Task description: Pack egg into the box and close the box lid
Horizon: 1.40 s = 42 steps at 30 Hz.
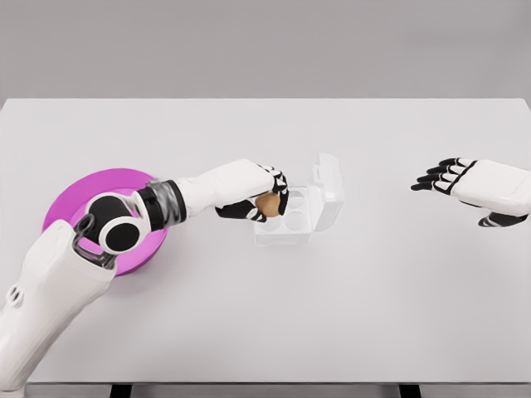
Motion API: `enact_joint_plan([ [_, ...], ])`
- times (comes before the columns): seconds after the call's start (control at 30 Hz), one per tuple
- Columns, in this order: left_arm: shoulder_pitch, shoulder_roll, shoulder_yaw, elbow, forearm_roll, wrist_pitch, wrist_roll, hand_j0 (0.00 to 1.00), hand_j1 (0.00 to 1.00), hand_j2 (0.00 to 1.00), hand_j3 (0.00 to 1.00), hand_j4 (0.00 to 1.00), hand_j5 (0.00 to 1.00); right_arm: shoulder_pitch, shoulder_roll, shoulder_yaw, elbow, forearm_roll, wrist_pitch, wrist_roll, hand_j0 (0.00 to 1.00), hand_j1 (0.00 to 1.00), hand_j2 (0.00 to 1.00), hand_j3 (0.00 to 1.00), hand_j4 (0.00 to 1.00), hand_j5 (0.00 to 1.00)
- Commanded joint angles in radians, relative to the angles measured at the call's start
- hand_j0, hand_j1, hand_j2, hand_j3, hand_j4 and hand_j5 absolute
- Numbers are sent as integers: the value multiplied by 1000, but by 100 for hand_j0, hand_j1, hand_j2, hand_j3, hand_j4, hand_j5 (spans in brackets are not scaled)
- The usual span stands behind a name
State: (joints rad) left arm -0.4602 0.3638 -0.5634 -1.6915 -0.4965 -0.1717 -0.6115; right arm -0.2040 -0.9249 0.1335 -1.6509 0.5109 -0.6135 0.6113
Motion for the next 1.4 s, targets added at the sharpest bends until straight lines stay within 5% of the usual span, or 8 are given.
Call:
enact_joint_plan([
  [0.0,0,-3,0,15,3,1,1,35,35,35,35,35,35,0,-2,0,-1,-5,3,0,100,100,100,100,100,100],
  [0.53,-2,-37,0,42,-20,0,1,39,39,39,39,39,39,3,-2,-3,-4,-5,3,0,100,100,100,100,100,100],
  [0.63,0,-37,0,41,-20,-2,1,50,50,50,50,50,50,5,-8,-9,-3,-5,3,0,100,100,100,100,100,100],
  [1.0,5,-32,0,41,-19,-3,1,61,61,61,61,61,61,5,-8,-8,-4,-5,3,0,100,100,100,100,100,100],
  [1.37,5,-29,2,35,-13,-3,1,83,83,83,83,83,83,5,-8,-8,-4,-3,3,0,100,100,100,100,100,100],
])
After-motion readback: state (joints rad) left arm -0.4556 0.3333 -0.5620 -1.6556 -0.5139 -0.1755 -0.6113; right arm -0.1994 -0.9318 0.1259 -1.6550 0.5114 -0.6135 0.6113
